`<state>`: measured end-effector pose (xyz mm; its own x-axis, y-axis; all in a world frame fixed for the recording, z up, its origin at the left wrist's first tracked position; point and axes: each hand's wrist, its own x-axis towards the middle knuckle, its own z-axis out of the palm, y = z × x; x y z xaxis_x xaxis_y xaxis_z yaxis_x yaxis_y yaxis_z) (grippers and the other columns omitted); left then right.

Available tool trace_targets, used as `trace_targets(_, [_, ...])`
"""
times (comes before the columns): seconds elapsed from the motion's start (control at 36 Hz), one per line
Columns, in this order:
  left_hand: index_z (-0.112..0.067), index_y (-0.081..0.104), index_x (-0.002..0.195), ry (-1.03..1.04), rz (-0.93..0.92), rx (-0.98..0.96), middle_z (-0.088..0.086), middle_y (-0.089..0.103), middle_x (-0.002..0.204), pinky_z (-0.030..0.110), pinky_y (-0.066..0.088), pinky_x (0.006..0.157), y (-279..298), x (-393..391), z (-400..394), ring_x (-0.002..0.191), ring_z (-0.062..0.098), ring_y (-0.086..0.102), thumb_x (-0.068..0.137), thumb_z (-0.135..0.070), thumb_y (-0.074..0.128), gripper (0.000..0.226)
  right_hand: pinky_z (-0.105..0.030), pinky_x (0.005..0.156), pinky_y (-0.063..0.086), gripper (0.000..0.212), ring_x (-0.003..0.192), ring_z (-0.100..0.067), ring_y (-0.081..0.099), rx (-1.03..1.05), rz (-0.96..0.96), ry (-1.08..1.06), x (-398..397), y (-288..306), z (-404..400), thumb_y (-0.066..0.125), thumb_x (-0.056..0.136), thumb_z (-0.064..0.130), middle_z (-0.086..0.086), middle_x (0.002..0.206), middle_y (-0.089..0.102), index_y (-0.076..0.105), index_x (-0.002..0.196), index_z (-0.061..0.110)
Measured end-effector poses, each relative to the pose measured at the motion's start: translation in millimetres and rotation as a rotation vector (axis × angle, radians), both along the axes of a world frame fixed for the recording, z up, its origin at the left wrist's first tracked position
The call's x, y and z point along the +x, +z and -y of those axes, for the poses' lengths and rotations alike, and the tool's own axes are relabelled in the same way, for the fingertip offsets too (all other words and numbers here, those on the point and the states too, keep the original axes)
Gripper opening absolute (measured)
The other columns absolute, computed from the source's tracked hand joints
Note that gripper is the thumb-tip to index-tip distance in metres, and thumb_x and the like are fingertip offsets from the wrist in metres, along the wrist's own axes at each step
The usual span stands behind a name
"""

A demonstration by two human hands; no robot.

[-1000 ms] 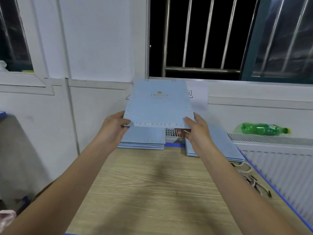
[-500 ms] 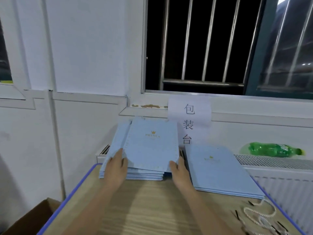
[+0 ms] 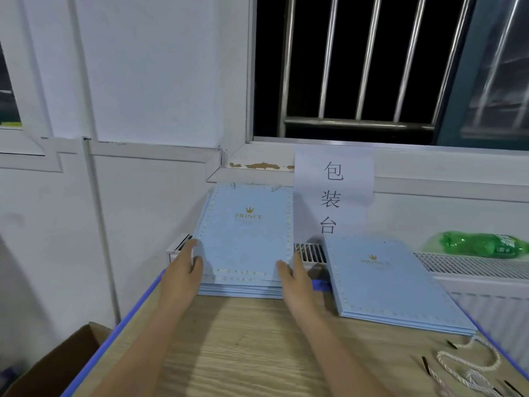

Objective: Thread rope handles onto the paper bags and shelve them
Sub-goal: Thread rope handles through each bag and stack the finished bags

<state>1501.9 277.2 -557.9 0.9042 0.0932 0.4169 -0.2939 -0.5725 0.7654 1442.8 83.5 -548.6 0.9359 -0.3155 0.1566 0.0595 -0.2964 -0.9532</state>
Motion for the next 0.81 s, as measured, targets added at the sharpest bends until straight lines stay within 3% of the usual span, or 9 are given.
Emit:
trace_targets(0.08, [-0.022, 0.043, 0.14, -0.012, -0.025, -0.108, 0.003, 0.044, 0.063, 0.031, 0.033, 0.056, -1.3, 0.1, -2.1, 0.056, 0.016, 0.041, 0.098, -0.013, 0.04, 0.043, -0.018, 0.094, 0.029, 0.055, 0.111, -0.007, 0.043, -0.034, -0.008, 0.017, 1.6, -2.1, -4.0, 0.038, 0.102, 0.026, -0.006, 0.143, 0.044, 0.016, 0.151, 0.014])
trace_targets(0.19, [-0.028, 0.039, 0.143, -0.056, -0.06, -0.186, 0.008, 0.051, 0.076, 0.03, 0.032, 0.055, -2.9, 0.6, -0.9, 0.056, 0.016, 0.039, 0.097, -0.014, 0.041, 0.048, -0.029, 0.11, 0.025, 0.056, 0.138, -0.018, 0.031, 0.0, -0.039, 0.001, 5.8, -3.3, -1.5, 0.037, 0.102, 0.028, -0.004, 0.154, 0.029, 0.014, 0.152, 0.015])
trace_targets(0.25, [-0.03, 0.035, 0.145, -0.069, -0.073, -0.21, 0.005, 0.049, 0.072, 0.03, 0.03, 0.053, -4.9, 0.6, 0.6, 0.054, 0.013, 0.037, 0.098, -0.015, 0.041, 0.05, -0.032, 0.113, 0.022, 0.057, 0.142, -0.019, 0.026, -0.002, -0.046, 0.006, 8.1, -4.8, 0.9, 0.038, 0.102, 0.029, -0.003, 0.155, 0.026, 0.014, 0.152, 0.016])
trace_targets(0.36, [-0.033, 0.032, 0.145, -0.091, -0.107, -0.246, 0.004, 0.043, 0.069, 0.027, 0.029, 0.054, -9.7, 2.4, -0.4, 0.056, 0.012, 0.036, 0.097, -0.014, 0.04, 0.053, -0.03, 0.107, 0.03, 0.053, 0.137, -0.021, 0.035, -0.037, -0.064, 0.013, 10.5, -6.3, 4.9, 0.04, 0.101, 0.029, 0.001, 0.142, 0.042, 0.022, 0.149, 0.016])
trace_targets(0.44, [-0.034, 0.034, 0.144, -0.234, -0.153, -0.406, -0.015, 0.051, 0.087, 0.021, 0.037, 0.072, -4.7, -1.9, -5.4, 0.08, 0.002, 0.047, 0.089, -0.013, 0.054, 0.062, -0.031, 0.105, 0.032, 0.057, 0.134, -0.021, 0.039, -0.086, -0.085, 0.029, 12.1, -8.2, 4.1, 0.037, 0.101, 0.034, -0.002, 0.146, 0.041, 0.017, 0.151, 0.016])
trace_targets(0.53, [-0.044, 0.026, 0.141, -0.399, -0.162, -0.292, -0.035, 0.039, 0.127, 0.017, 0.034, 0.1, -2.9, -8.2, -15.2, 0.118, -0.011, 0.039, 0.082, -0.032, 0.073, 0.076, -0.03, 0.102, 0.033, 0.061, 0.124, -0.018, 0.045, -0.098, -0.067, 0.075, 8.6, -8.3, 4.0, 0.035, 0.102, 0.034, -0.007, 0.146, 0.041, 0.005, 0.153, 0.019])
trace_targets(0.61, [-0.041, 0.014, 0.148, -0.424, -0.161, -0.136, -0.032, 0.022, 0.146, 0.031, 0.028, 0.113, -6.3, -6.0, -23.3, 0.131, -0.015, 0.021, 0.056, -0.07, 0.074, 0.114, -0.028, 0.11, 0.026, 0.083, 0.134, -0.008, 0.036, -0.001, 0.007, 0.182, 1.3, -6.9, 6.2, 0.054, 0.093, 0.039, 0.014, 0.15, 0.03, -0.004, 0.151, 0.028])
trace_targets(0.69, [-0.036, 0.015, 0.149, -0.437, -0.118, -0.146, -0.028, 0.025, 0.145, 0.026, 0.036, 0.103, -4.6, -8.0, -20.3, 0.105, -0.036, 0.031, 0.061, -0.057, 0.075, 0.109, -0.019, 0.104, 0.033, 0.099, 0.117, 0.014, 0.039, -0.099, 0.073, 0.222, -0.3, -9.4, 9.0, 0.081, 0.071, 0.037, 0.034, 0.131, 0.039, 0.009, 0.139, 0.047])
trace_targets(0.81, [-0.036, 0.012, 0.15, -0.399, -0.134, -0.042, -0.025, 0.021, 0.15, 0.031, 0.026, 0.114, -7.2, -3.2, -27.2, 0.136, -0.004, 0.025, 0.045, -0.077, 0.072, 0.128, -0.019, 0.101, 0.036, 0.107, 0.118, 0.008, 0.042, -0.172, 0.079, 0.214, 3.1, -13.3, 10.0, 0.088, 0.063, 0.026, 0.034, 0.125, 0.042, 0.014, 0.138, 0.046])
